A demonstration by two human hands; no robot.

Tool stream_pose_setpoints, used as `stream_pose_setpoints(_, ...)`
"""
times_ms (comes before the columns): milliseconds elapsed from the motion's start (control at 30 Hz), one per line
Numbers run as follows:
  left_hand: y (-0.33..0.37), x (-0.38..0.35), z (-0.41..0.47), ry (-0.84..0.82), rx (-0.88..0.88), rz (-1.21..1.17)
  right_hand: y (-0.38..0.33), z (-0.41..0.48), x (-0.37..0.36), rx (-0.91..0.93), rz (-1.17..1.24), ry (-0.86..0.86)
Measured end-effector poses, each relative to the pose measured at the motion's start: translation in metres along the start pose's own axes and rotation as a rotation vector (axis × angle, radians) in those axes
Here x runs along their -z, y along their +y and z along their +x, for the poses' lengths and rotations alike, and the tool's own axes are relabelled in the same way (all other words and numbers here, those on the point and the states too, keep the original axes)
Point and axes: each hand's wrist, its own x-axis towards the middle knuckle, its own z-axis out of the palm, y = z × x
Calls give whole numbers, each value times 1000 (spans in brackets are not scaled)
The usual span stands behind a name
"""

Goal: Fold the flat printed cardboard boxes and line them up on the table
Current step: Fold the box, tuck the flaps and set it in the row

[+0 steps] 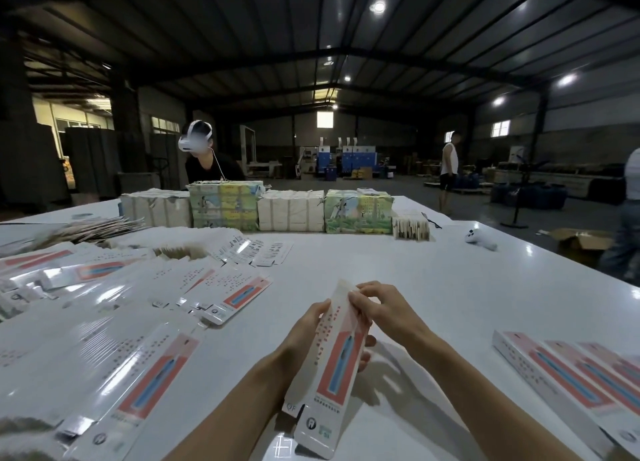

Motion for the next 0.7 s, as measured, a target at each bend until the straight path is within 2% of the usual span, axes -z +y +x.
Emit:
stream_pose_setpoints(100, 1, 3, 3, -31, -14, 18, -2, -2, 3, 24, 30, -56)
stream_pose_setpoints(167, 2, 2, 3, -25, -21, 37, -4, -2, 2, 9, 70, -26)
stream_pose_setpoints(367, -1, 2, 7, -74, -4, 74, -2, -5, -3, -57, 336, -15)
stream_pose_setpoints(533, -1, -4, 9, 5, 40, 69, -3, -7, -4, -76, 505, -76)
stream_pose_setpoints(600, 1, -11, 10, 15, 83, 27, -5, -6, -5, -93, 591, -88)
stream_pose_setpoints(700, -1, -25, 9, -9, 214, -222, -2, -3, -8, -104, 667, -94)
